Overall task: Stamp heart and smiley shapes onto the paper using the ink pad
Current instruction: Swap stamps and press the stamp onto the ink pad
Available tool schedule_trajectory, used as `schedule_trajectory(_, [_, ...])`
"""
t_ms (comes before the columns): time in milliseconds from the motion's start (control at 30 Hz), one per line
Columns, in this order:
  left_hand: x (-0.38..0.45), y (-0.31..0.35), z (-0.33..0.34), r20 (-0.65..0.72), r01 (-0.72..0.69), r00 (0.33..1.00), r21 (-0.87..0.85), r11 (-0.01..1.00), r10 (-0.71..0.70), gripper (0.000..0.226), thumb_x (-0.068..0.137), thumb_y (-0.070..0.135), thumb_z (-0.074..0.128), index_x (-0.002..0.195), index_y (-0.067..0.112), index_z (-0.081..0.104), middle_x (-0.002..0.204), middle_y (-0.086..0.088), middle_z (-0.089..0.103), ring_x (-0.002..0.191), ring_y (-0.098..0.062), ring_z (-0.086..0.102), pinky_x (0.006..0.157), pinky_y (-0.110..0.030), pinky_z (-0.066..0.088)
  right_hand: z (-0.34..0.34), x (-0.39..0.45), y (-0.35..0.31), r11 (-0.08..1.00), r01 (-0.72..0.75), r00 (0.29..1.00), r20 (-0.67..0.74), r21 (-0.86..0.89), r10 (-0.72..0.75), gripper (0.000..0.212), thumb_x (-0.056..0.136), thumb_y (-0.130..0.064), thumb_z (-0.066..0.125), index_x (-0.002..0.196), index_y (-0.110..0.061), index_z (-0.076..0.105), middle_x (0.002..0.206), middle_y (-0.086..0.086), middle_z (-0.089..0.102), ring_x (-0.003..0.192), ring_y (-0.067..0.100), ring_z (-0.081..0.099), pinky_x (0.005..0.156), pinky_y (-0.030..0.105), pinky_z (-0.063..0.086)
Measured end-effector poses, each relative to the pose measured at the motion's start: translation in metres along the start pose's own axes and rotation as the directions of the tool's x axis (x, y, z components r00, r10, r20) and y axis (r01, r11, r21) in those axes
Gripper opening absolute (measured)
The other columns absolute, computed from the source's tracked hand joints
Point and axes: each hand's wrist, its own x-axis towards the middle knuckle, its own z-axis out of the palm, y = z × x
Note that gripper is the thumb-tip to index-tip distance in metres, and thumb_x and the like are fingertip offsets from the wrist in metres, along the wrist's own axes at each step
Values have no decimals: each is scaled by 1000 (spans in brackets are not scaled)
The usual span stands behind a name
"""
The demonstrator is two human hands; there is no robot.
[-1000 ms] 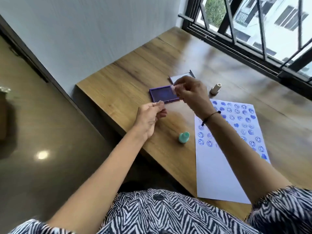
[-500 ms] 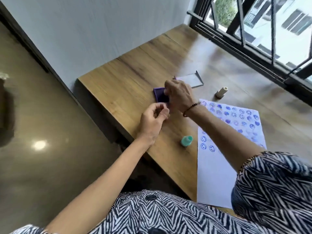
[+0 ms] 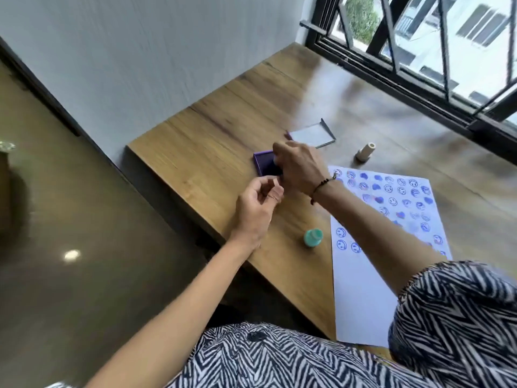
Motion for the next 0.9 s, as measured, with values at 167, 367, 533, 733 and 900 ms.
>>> schedule_trajectory(167, [-4, 7, 3, 46, -6, 999, 49, 999, 3, 13, 85, 10, 57, 97, 7, 58, 79, -1, 60, 66, -1, 56, 70, -17, 49, -21, 5, 4, 982, -188, 974, 123, -13, 188, 14, 82, -22, 54, 87, -9, 56, 92, 21, 63, 83, 39, 59, 63, 39, 45])
schedule_trajectory(367, [-17, 30, 40, 308, -111, 950, 179, 978, 51, 12, 82, 25, 59, 93, 20, 61, 82, 4, 63, 78, -8, 58, 82, -32, 47, -63, -89, 25, 874, -388, 864, -215, 293, 456, 11, 77, -12, 67, 80, -1, 67, 79, 14, 59, 79, 29, 59, 77, 37, 43])
schedule_trajectory(533, [-58, 31, 109, 588, -106, 808, 192, 976, -28, 17, 81, 28, 58, 95, 20, 59, 84, 8, 62, 77, -2, 57, 77, -19, 45, -96, -191, 52, 725, -631, 705, -187, 275, 684, 10, 76, -3, 64, 83, -3, 70, 76, 12, 66, 82, 27, 59, 74, 30, 42])
schedule_trajectory(733, [-85, -9, 134, 762, -447, 648, 372, 813, 8, 21, 87, 14, 51, 107, 6, 50, 92, -1, 59, 90, -23, 57, 75, -25, 36, -107, -260, 62, 575, -789, 529, -234, 218, 815, 13, 78, -8, 62, 87, -5, 71, 89, 17, 71, 87, 31, 62, 72, 30, 41])
schedule_trajectory(900, [-82, -25, 132, 763, -524, 645, 416, 743, 28, 25, 86, 16, 53, 108, 6, 50, 103, -12, 65, 97, -29, 58, 76, -27, 35, -98, -273, 64, 554, -808, 511, -231, 198, 828, 11, 78, -9, 62, 86, -6, 69, 90, 14, 69, 87, 27, 59, 68, 26, 35])
